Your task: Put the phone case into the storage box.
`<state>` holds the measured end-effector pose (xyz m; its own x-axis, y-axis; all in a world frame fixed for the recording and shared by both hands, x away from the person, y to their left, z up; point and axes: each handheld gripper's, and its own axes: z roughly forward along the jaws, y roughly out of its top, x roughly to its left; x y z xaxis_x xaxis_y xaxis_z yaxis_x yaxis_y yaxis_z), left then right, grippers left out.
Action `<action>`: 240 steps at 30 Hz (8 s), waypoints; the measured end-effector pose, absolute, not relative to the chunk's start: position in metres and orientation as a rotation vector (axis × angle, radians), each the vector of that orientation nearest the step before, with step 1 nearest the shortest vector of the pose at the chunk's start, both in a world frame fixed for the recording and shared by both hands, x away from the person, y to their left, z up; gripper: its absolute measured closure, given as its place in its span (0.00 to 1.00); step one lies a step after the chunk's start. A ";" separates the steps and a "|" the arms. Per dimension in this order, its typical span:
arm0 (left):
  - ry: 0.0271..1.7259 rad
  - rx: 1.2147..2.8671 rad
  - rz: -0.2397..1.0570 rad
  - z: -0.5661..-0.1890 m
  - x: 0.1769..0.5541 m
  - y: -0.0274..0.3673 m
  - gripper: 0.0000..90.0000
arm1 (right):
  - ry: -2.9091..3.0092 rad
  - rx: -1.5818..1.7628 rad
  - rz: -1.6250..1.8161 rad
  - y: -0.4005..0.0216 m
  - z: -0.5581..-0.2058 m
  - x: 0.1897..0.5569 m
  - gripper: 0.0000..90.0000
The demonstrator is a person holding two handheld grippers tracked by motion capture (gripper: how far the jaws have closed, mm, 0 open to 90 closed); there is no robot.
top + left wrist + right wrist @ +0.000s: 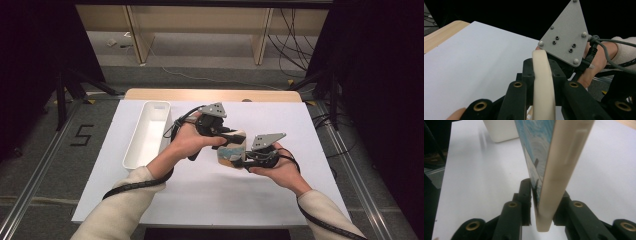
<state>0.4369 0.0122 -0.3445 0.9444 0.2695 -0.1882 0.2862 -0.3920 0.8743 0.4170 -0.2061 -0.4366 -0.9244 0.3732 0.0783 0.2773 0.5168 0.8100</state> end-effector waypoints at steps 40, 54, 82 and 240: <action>0.692 1.836 0.345 -0.370 0.420 0.037 0.00 | 2.503 0.901 1.284 -0.198 -0.436 0.419 0.89; 0.692 1.790 0.361 -0.370 0.425 0.017 0.00 | 2.498 0.931 1.272 -0.194 -0.438 0.419 0.89; 0.702 1.773 0.382 -0.368 0.434 -0.001 0.01 | 2.480 0.932 1.270 -0.192 -0.437 0.419 0.89; 0.853 1.622 0.661 -0.315 0.454 0.099 0.12 | 2.181 0.860 1.493 -0.261 -0.428 0.369 0.06</action>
